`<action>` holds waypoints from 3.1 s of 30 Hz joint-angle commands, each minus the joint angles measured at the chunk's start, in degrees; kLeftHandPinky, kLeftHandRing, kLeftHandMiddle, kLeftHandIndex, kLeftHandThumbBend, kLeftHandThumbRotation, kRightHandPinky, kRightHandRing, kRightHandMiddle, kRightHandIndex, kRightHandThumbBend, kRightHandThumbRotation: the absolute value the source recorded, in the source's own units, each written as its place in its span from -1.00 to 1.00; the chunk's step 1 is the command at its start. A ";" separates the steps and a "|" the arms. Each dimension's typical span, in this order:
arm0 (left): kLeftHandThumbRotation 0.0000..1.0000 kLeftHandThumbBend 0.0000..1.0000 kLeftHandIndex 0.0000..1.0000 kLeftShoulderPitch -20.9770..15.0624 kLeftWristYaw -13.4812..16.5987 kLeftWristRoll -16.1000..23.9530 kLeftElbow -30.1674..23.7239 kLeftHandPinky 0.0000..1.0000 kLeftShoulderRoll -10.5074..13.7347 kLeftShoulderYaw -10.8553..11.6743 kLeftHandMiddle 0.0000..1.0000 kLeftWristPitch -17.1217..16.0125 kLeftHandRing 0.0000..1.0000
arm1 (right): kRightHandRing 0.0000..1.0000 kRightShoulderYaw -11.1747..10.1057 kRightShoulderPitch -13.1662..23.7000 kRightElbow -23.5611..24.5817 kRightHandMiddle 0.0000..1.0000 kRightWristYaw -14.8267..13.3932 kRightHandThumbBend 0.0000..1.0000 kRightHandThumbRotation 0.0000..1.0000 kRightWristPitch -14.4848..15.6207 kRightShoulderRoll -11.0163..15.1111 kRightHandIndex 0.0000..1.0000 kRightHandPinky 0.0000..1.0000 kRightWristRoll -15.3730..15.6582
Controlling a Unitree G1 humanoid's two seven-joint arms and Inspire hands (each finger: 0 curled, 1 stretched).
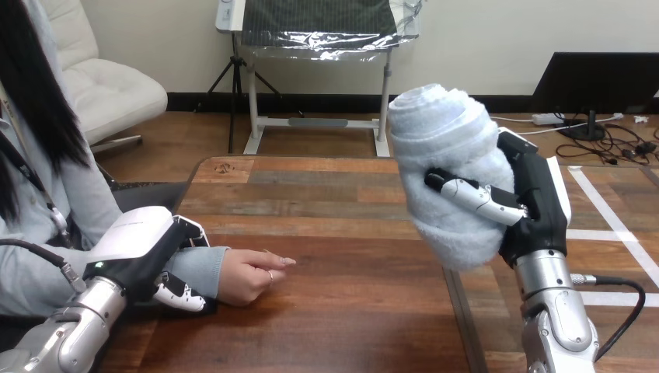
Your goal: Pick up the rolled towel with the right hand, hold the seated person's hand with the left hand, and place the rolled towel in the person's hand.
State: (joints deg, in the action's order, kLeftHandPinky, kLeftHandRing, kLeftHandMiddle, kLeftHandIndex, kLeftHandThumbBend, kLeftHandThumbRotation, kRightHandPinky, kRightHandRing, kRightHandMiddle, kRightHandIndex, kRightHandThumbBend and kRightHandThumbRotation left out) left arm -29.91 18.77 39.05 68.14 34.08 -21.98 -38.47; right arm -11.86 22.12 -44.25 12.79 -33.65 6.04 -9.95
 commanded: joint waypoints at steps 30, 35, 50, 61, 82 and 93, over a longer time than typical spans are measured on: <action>-0.90 0.99 -0.12 0.39 0.12 -2.17 -9.54 -0.35 1.99 1.58 -0.17 -6.09 -0.28 | -0.15 3.46 7.78 -13.65 -0.03 -6.25 0.50 -1.00 -4.64 1.04 -0.05 -0.29 9.76; -0.91 1.00 -0.12 0.31 1.22 -2.10 -9.64 -0.35 1.98 1.74 -0.18 -7.72 -0.29 | -0.17 4.15 8.74 -15.94 -0.03 -7.68 0.52 -1.00 -4.84 1.19 -0.04 -0.29 11.60; -0.87 1.00 -0.12 0.63 0.80 -2.37 -11.62 -0.36 2.26 2.22 -0.18 -8.91 -0.29 | -0.18 6.34 10.69 -21.41 -0.05 -10.81 0.55 -1.00 -3.86 1.33 -0.04 -0.30 15.28; -0.87 1.00 -0.12 1.34 0.78 -2.69 -14.04 -0.38 2.40 2.85 -0.18 -9.37 -0.31 | -0.22 7.70 11.37 -23.99 -0.07 -12.20 0.55 -1.00 -3.65 0.83 -0.04 -0.33 16.77; -0.92 1.00 -0.13 1.98 0.71 -3.20 -15.89 -0.38 1.19 3.90 -0.18 -10.58 -0.30 | -0.29 13.02 10.26 -23.81 -0.10 -16.54 0.61 -1.00 -3.32 -0.91 -0.05 -0.39 22.23; -0.90 1.00 -0.15 2.04 -0.29 -3.85 -16.92 -0.38 0.38 4.05 -0.19 -9.78 -0.31 | -0.31 14.95 8.63 -22.56 -0.12 -16.34 0.65 -1.00 -5.78 -1.85 -0.07 -0.42 23.19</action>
State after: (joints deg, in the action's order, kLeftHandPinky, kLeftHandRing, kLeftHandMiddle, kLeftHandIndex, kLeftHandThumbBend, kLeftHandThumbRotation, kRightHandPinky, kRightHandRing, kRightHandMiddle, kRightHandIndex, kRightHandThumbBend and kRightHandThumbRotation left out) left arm -25.69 18.56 36.71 54.80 35.64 -19.23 -47.41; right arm 1.60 29.19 -68.34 -3.68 -37.15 6.19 12.71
